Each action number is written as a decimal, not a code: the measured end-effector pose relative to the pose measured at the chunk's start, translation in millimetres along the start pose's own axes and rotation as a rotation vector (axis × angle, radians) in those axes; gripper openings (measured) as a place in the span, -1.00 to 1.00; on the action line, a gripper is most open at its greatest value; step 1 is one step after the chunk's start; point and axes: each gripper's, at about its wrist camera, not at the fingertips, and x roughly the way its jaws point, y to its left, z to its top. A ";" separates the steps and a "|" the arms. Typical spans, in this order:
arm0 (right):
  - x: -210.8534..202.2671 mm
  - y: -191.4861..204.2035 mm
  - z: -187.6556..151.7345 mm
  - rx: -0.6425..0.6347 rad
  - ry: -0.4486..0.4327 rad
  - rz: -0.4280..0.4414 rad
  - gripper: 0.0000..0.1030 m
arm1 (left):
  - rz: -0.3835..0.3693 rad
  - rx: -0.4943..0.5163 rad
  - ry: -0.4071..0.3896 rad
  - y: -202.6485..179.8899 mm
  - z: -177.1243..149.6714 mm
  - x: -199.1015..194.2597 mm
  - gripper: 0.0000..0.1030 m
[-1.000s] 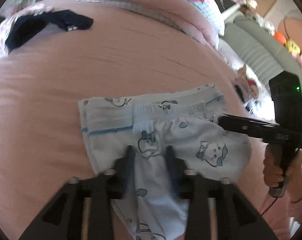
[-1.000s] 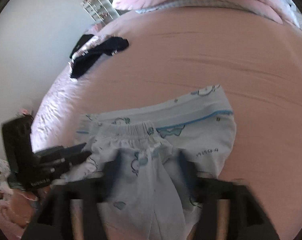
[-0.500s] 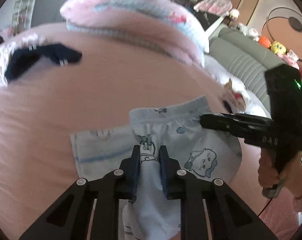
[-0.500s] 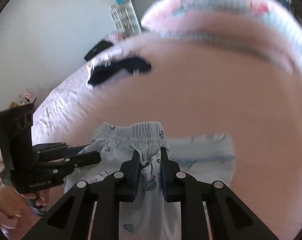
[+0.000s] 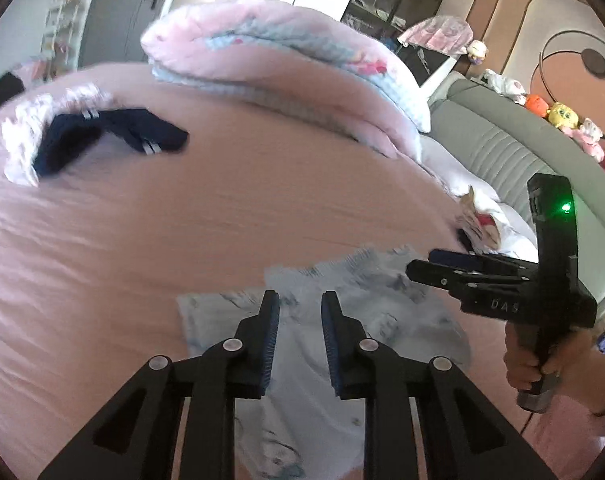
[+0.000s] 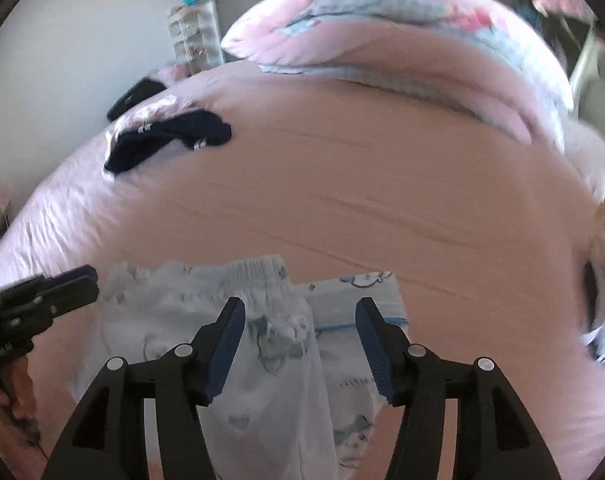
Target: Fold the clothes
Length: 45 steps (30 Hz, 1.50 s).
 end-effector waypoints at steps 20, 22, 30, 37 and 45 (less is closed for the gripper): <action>-33.1 -19.1 -86.1 0.250 0.066 0.000 0.19 | 0.018 -0.402 0.077 9.1 -59.2 -35.8 -0.24; -36.7 -30.2 -104.7 0.317 0.079 0.014 0.19 | 0.016 -0.361 0.061 3.8 -61.4 -34.6 -0.22; -10.1 -45.8 -98.9 0.343 0.085 -0.020 0.19 | 0.192 -0.164 0.143 -20.3 -65.9 -13.4 -0.69; -9.8 -49.4 -82.5 0.103 0.155 -0.269 0.19 | 0.227 -0.097 0.089 -31.9 -41.4 -33.8 -0.70; 26.3 45.8 -53.9 -0.140 0.138 -0.156 0.20 | 0.182 0.065 0.221 -65.9 -36.7 32.7 -0.66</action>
